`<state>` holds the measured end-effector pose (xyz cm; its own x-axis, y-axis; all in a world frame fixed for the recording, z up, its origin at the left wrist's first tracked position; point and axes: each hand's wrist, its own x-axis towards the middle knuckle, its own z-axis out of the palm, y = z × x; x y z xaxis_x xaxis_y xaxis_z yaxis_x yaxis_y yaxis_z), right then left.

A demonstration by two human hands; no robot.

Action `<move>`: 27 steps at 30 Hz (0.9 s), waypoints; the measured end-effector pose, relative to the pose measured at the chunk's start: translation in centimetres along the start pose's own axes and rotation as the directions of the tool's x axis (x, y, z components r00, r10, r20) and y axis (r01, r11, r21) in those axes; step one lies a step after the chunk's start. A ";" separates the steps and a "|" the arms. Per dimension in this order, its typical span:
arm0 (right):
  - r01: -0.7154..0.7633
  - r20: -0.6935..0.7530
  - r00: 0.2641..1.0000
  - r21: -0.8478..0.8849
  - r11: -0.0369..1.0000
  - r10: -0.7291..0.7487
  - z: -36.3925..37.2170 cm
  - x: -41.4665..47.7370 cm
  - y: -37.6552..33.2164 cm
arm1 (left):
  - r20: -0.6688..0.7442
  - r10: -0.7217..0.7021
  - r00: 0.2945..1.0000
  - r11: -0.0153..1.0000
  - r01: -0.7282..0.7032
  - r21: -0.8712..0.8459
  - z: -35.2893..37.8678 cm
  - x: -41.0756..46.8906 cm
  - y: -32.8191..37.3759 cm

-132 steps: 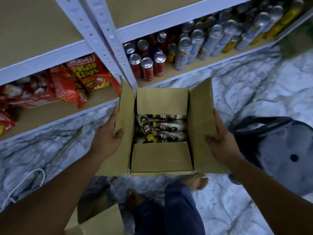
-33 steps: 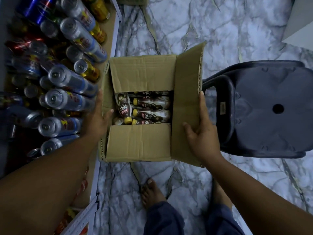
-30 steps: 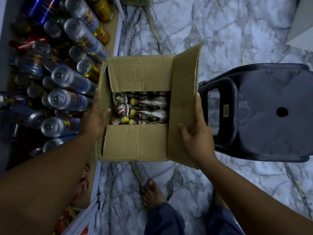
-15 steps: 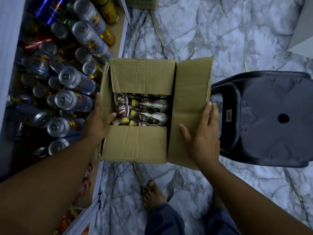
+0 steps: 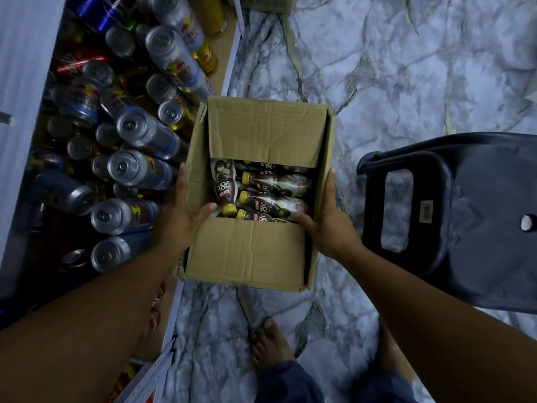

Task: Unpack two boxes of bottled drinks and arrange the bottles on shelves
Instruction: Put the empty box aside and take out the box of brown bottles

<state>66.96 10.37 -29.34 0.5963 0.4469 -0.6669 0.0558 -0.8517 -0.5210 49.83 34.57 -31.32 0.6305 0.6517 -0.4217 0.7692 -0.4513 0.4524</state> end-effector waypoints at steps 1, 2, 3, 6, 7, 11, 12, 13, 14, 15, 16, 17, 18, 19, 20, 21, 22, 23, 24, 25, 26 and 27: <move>0.002 -0.018 1.000 -0.008 1.000 -0.002 0.3 0.2 0.2 | 0.009 0.010 1.000 1.000 -0.010 -0.003 -0.1 0.1 -0.2; 0.000 -0.027 1.000 -0.013 1.000 0.000 0.4 0.2 0.3 | 0.015 0.008 1.000 1.000 -0.008 -0.003 -0.2 0.1 -0.3; -0.008 -0.028 1.000 -0.009 1.000 0.008 0.6 0.3 0.3 | 0.014 0.006 1.000 1.000 -0.006 -0.006 -0.3 0.2 -0.5; -0.007 -0.034 0.999 0.003 1.000 0.007 1.2 0.1 -0.1 | 0.002 0.017 1.000 0.999 -0.017 -0.028 -0.4 0.5 -1.2; 0.003 -0.038 0.999 0.002 1.000 -0.002 1.5 0.0 -0.2 | 0.000 0.019 1.000 0.999 -0.019 -0.033 -0.5 0.7 -1.4; 0.007 -0.009 1.000 0.025 1.000 -0.006 2.2 -0.2 -0.1 | 0.011 0.003 1.000 1.000 -0.003 -0.026 -0.7 0.9 -1.4; 0.006 0.001 1.000 0.036 0.999 -0.007 2.1 -0.1 0.0 | 0.011 0.002 1.000 1.000 -0.001 -0.015 -0.7 0.8 -1.2; 0.014 0.012 1.000 0.049 0.999 -0.015 2.1 -0.1 0.1 | 0.010 0.002 1.000 1.000 -0.002 -0.012 -0.7 0.8 -1.2; 0.023 0.025 0.999 0.063 0.998 -0.025 2.0 0.0 0.3 | 0.012 0.003 1.000 1.000 -0.002 -0.015 -0.8 0.7 -1.0; 0.029 0.037 0.999 0.078 0.997 -0.032 1.8 0.1 0.5 | 0.012 0.003 1.000 1.000 -0.003 -0.030 -0.7 0.6 -1.0; 0.038 0.051 0.998 0.092 0.995 -0.042 1.6 0.1 0.8 | 0.011 -0.009 1.000 0.999 0.009 -0.049 -0.5 0.5 -0.8; 0.050 0.070 0.996 0.107 0.993 -0.058 1.2 0.1 0.8 | 0.005 -0.043 0.999 0.997 0.044 -0.071 -0.4 0.3 -0.6; 0.065 0.094 0.993 0.120 0.991 -0.076 0.8 -0.1 0.8 | -0.006 -0.100 0.995 0.991 0.099 -0.088 -0.2 0.1 -0.3; 0.079 0.111 0.989 0.126 0.989 -0.093 0.3 -0.3 0.7 | -0.027 -0.160 0.987 0.983 0.157 -0.096 0.0 -0.2 -0.1; 0.083 0.118 0.988 0.121 0.989 -0.097 -0.2 -0.5 0.6 | -0.048 -0.213 0.976 0.973 0.208 -0.096 0.2 -0.6 0.2; 0.071 0.113 0.990 0.103 0.992 -0.083 -0.8 -0.7 0.6 | -0.066 -0.248 0.966 0.966 0.242 -0.091 0.4 -1.2 0.4; 0.052 0.101 0.993 0.070 0.996 -0.059 -1.4 -0.8 0.6 | -0.082 -0.271 0.959 0.961 0.263 -0.089 0.6 -2.0 0.7; 0.031 0.084 0.996 0.030 0.999 -0.033 -2.0 -0.8 0.7 | -0.105 -0.287 0.952 0.956 0.278 -0.093 1.0 -3.0 1.0; 0.015 0.065 0.998 -0.007 1.000 -0.014 -2.7 -0.7 1.0 | -0.135 -0.306 0.942 0.951 0.295 -0.095 1.4 -4.0 1.3; 0.011 0.049 0.999 -0.044 0.999 -0.009 -3.4 -0.6 1.2 | -0.169 -0.332 0.928 0.943 0.320 -0.092 1.8 -5.1 1.6; 0.022 0.042 0.999 -0.085 0.996 -0.018 -4.1 -0.4 1.4 | -0.200 -0.369 0.908 0.929 0.358 -0.089 2.2 -6.2 2.1; 0.044 0.047 0.998 -0.132 0.990 -0.038 -5.0 -0.1 1.5 | -0.230 -0.406 0.884 0.914 0.395 -0.094 2.7 -7.4 2.7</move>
<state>70.99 7.66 -27.33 0.5558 0.4910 -0.6709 0.1866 -0.8601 -0.4748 47.56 26.88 -29.06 0.2210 0.8999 -0.3759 0.9421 -0.0973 0.3209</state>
